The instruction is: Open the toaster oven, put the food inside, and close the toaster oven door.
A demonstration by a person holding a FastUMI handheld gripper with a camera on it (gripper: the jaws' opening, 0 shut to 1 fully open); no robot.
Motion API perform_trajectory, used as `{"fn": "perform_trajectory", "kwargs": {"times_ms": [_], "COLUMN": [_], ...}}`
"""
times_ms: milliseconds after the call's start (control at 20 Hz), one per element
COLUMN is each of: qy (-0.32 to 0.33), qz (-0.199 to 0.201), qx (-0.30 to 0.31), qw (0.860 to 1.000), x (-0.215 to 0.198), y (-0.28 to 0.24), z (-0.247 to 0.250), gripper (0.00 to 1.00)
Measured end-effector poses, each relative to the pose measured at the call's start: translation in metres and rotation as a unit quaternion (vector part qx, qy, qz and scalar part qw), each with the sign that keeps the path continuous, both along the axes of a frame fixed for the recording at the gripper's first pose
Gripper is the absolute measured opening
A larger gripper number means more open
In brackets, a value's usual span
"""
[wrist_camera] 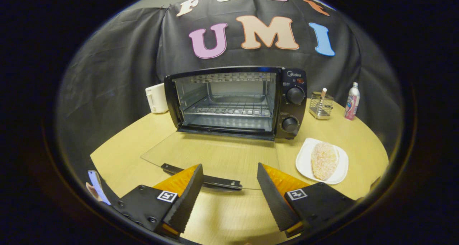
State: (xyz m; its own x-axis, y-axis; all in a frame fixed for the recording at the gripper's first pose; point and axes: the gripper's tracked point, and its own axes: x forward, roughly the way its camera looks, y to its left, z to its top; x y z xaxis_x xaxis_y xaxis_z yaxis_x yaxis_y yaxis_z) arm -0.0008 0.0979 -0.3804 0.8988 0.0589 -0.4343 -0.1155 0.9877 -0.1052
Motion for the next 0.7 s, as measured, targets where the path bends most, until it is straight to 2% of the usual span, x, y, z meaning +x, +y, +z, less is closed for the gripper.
{"fn": "perform_trajectory", "kwargs": {"times_ms": [150, 350, 500, 700], "qy": [-0.04, -0.069, -0.066, -0.022], "qz": [-0.013, -0.057, -0.082, -0.094], "qx": [-0.013, -0.022, -0.025, -0.01], "qw": [0.999, 0.996, 0.994, 0.995], "x": [-0.005, -0.009, -0.009, -0.004], "y": [-0.022, -0.068, -0.1, -0.13], "z": [0.037, 0.068, 0.071, 0.052], "gripper": [0.95, 0.94, 0.95, 0.95]}}
